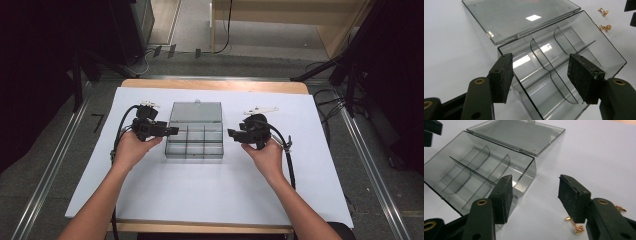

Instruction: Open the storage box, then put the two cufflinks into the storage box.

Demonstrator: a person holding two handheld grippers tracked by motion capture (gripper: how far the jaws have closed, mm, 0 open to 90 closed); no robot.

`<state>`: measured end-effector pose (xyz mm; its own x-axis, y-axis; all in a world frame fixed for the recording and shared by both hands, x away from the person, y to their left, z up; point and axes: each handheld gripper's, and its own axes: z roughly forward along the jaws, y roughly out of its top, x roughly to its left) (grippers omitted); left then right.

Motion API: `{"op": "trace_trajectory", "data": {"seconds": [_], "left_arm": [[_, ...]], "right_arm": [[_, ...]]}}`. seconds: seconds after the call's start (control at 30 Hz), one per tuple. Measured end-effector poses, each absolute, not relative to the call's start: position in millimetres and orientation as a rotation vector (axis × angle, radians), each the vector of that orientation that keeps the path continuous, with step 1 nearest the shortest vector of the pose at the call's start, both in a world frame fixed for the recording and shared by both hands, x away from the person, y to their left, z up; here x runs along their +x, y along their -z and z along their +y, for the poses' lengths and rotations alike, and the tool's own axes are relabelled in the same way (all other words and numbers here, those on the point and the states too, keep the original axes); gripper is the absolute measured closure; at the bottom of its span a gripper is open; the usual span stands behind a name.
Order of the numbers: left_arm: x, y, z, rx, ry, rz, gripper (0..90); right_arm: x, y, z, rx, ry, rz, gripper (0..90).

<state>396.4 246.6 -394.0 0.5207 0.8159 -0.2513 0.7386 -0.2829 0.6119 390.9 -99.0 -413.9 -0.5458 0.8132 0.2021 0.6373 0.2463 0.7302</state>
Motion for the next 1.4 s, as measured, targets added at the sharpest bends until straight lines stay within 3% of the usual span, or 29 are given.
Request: {"op": "trace_trajectory", "data": {"seconds": [0.33, 0.97, 1.4], "left_arm": [[391.0, 401.4, 247.7, 2.1, -0.176, 1.218, 38.4], [391.7, 404.6, 251.3, 2.11, -0.185, 1.213, 38.6], [391.0, 402.5, 254.7, 2.092, -0.159, 1.219, 38.5]], "right_arm": [[388.6, 415.8, -106.4, 1.373, -1.104, 2.324, 47.8], [398.6, 418.1, -122.7, 1.409, -0.915, 2.422, 62.0], [408.9, 431.4, -123.7, 1.436, -0.769, 2.505, 66.8]]}}
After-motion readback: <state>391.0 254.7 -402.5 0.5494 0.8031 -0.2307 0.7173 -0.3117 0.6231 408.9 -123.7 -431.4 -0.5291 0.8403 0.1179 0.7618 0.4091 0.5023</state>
